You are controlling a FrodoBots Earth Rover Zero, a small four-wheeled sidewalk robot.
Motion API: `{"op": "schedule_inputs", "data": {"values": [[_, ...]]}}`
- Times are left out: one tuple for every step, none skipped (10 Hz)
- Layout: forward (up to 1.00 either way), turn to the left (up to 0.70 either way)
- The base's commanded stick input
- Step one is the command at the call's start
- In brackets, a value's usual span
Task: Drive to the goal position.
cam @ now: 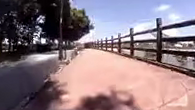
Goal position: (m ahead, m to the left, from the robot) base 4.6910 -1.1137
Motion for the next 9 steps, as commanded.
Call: {"op": "schedule_inputs", "data": {"values": [[0.7,0.0],[0.7,0.0],[0.7,0.0],[0.7,0.0],[0.7,0.0],[0.7,0.0],[0.7,0.0],[0.7,0.0],[0.7,0.0]]}}
